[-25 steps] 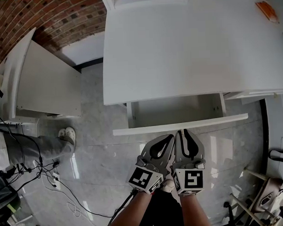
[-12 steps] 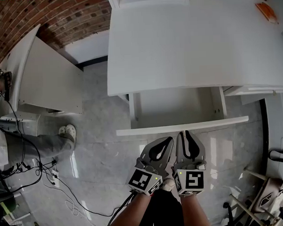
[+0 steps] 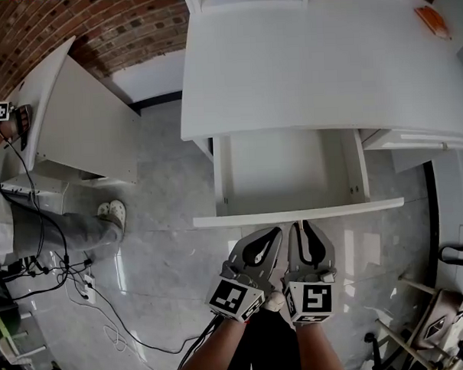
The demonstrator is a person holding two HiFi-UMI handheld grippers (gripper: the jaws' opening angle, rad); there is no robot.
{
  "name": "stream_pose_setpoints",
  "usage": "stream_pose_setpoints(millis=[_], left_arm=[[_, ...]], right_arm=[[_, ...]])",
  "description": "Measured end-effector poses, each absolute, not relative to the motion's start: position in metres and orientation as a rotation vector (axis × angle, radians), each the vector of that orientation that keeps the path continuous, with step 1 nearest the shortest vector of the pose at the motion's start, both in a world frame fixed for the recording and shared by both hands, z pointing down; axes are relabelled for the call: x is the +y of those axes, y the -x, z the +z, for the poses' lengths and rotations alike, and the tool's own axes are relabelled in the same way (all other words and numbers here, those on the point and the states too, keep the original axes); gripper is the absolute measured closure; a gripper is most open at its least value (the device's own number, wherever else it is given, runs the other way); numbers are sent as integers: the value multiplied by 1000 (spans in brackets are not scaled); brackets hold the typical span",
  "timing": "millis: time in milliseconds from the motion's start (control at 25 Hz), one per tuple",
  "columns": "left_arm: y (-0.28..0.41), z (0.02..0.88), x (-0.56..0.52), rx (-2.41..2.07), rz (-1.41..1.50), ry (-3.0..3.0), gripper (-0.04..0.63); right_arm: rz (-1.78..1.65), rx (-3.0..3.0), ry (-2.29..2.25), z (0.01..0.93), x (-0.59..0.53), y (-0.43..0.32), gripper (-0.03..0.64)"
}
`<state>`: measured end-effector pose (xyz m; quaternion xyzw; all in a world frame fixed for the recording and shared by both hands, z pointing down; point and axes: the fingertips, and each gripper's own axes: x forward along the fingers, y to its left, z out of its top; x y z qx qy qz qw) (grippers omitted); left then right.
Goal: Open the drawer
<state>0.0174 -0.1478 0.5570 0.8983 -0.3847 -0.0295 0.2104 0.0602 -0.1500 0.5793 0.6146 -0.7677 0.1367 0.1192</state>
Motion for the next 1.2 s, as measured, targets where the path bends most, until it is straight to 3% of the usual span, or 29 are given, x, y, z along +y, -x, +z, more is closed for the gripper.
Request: stream_pose_setpoints(millis=[1200], left_arm=[[-17,549,-81,-1151,-54,-2521,592]], right_arm=[[329,-2269,-1753,576,-83,-59,545]])
